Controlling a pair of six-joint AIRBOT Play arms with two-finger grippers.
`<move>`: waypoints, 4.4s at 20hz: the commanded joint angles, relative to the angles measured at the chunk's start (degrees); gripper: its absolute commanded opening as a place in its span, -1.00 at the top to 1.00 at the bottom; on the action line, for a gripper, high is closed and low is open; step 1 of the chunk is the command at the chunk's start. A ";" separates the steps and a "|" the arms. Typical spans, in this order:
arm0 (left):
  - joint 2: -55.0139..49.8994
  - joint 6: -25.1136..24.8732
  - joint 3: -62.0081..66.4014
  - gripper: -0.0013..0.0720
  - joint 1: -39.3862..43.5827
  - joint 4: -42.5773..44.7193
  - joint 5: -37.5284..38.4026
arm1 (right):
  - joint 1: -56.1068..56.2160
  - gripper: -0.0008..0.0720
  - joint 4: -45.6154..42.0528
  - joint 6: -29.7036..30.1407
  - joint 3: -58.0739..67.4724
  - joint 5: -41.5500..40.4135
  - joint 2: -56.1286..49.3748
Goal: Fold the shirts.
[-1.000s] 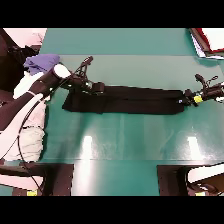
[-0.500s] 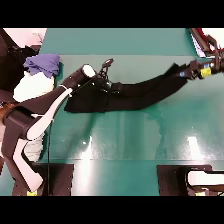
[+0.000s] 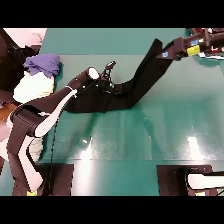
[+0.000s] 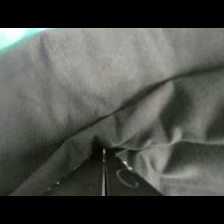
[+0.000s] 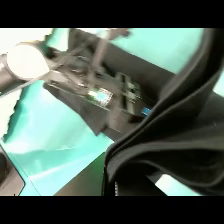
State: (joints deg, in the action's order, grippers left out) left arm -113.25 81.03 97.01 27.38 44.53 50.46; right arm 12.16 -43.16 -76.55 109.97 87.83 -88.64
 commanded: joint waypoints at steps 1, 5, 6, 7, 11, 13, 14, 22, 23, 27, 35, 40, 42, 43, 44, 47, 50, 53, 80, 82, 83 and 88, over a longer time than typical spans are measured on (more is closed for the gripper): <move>-0.04 0.00 0.13 0.90 0.00 0.02 -0.11 | 5.05 0.93 0.04 -0.42 5.29 -0.35 -3.23; -0.02 0.02 4.15 0.90 -0.92 3.34 5.84 | 8.68 0.94 0.07 -0.31 6.56 -3.65 -5.31; 0.00 0.00 5.81 0.90 -1.90 3.34 7.69 | 9.25 0.93 0.09 0.61 5.88 -4.68 -5.31; 0.00 0.00 7.85 0.90 -3.23 3.41 9.94 | 9.88 0.93 0.09 1.51 5.35 -5.33 -5.31; 5.31 0.26 10.54 0.90 -9.62 8.55 13.31 | 14.14 0.93 0.11 3.74 5.16 -10.43 -5.62; 10.34 1.68 10.56 0.90 -13.46 15.93 14.97 | 16.94 0.93 0.13 4.68 5.18 -13.31 -6.32; 12.96 1.64 10.54 0.90 -15.56 18.93 16.28 | 18.38 0.93 0.20 5.03 5.18 -14.56 -6.91; 31.47 1.53 10.54 0.90 -31.43 28.85 22.71 | 37.27 0.59 3.10 13.97 8.57 -34.77 -22.03; 32.68 1.53 10.54 0.90 -32.50 28.83 22.95 | 39.17 -0.16 3.17 14.08 8.59 -38.66 -24.09; 34.14 1.53 10.54 0.90 -33.70 28.50 24.61 | 40.41 -0.68 2.34 14.05 8.52 -40.19 -25.00; 33.97 1.46 10.47 0.90 -33.70 25.49 27.10 | 18.75 -0.65 -11.26 6.08 -14.40 -17.11 -9.03; 33.97 1.01 10.47 0.90 -33.53 23.98 26.88 | 3.52 -0.67 0.48 3.34 -30.99 -20.98 -6.97; 33.73 1.01 10.47 0.90 -33.53 23.98 26.58 | 1.36 -0.66 6.49 3.56 -33.42 -21.18 -9.62; 33.42 1.01 10.45 0.90 -33.53 23.96 26.53 | 1.42 -0.66 7.72 3.56 -33.44 -20.98 -11.32; 33.00 1.03 10.45 0.90 -33.53 23.96 26.71 | 2.19 -0.66 9.05 3.58 -33.38 -21.00 -13.05; 32.44 0.98 9.07 0.90 -33.53 22.75 26.62 | 6.36 -0.66 11.50 3.61 -29.11 -20.24 -18.95; 32.44 -0.59 6.75 0.90 -33.53 20.87 26.69 | 11.45 -0.66 14.38 3.58 -22.05 -20.41 -24.15; 32.44 -0.59 5.44 0.90 -33.53 20.22 26.99 | 15.52 -0.66 17.31 3.56 -15.82 -19.71 -28.59; 32.48 1.68 5.18 0.90 -16.87 16.41 24.90 | -53.72 0.93 -4.83 3.39 -59.56 -41.00 24.33; 32.48 1.70 5.18 0.90 -16.90 16.28 24.74 | -59.67 0.93 -4.98 2.38 -62.66 -41.57 25.68; 32.48 1.68 5.20 0.90 -16.90 16.26 24.79 | -61.81 0.93 -4.98 1.79 -64.00 -42.21 26.21; 32.48 1.51 5.18 0.90 -16.90 16.28 24.98 | -65.24 0.93 -12.28 1.73 -64.46 -37.79 26.58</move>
State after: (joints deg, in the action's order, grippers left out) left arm -80.77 82.50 102.19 10.48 60.88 75.46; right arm -50.39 -49.54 -74.39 46.04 47.20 -62.74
